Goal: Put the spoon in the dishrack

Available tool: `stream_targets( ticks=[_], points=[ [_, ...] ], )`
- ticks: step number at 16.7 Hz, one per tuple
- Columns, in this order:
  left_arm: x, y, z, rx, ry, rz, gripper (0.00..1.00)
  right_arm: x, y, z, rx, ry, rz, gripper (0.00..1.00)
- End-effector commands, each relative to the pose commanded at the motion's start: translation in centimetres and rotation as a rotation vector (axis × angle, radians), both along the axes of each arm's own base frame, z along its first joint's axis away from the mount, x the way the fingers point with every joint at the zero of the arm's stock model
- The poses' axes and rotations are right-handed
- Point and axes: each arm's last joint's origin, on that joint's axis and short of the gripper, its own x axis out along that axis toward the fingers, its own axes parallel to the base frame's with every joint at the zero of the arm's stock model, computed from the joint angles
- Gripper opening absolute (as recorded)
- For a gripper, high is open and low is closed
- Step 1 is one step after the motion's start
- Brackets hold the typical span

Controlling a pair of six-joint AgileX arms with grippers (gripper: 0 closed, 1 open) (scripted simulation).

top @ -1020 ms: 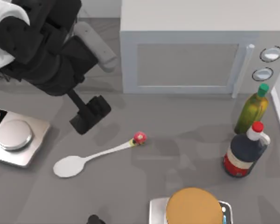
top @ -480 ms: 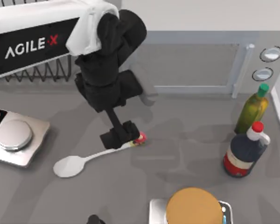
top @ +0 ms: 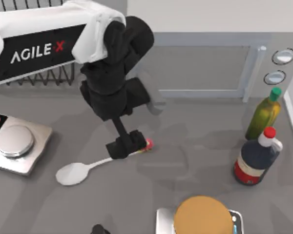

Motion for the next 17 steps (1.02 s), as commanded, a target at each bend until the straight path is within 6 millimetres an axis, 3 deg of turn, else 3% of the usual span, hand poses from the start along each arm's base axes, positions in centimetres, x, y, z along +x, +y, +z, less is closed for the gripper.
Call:
stream_targets(
  ticks=[7,12,17],
  points=[
    [0.0,-0.2,-8.0,-0.005,-0.008,-0.001,1.00,0.0,0.0,0.0,0.000,0.000,0.000,1.00],
    [-0.1,-0.1,-8.7,-0.003,-0.003,-0.002,1.00,0.0,0.0,0.0,0.000,0.000,0.000,1.00],
    [-0.1,-0.1,-8.7,-0.003,-0.003,-0.002,0.62,0.0,0.0,0.0,0.000,0.000,0.000,1.00]
  ],
)
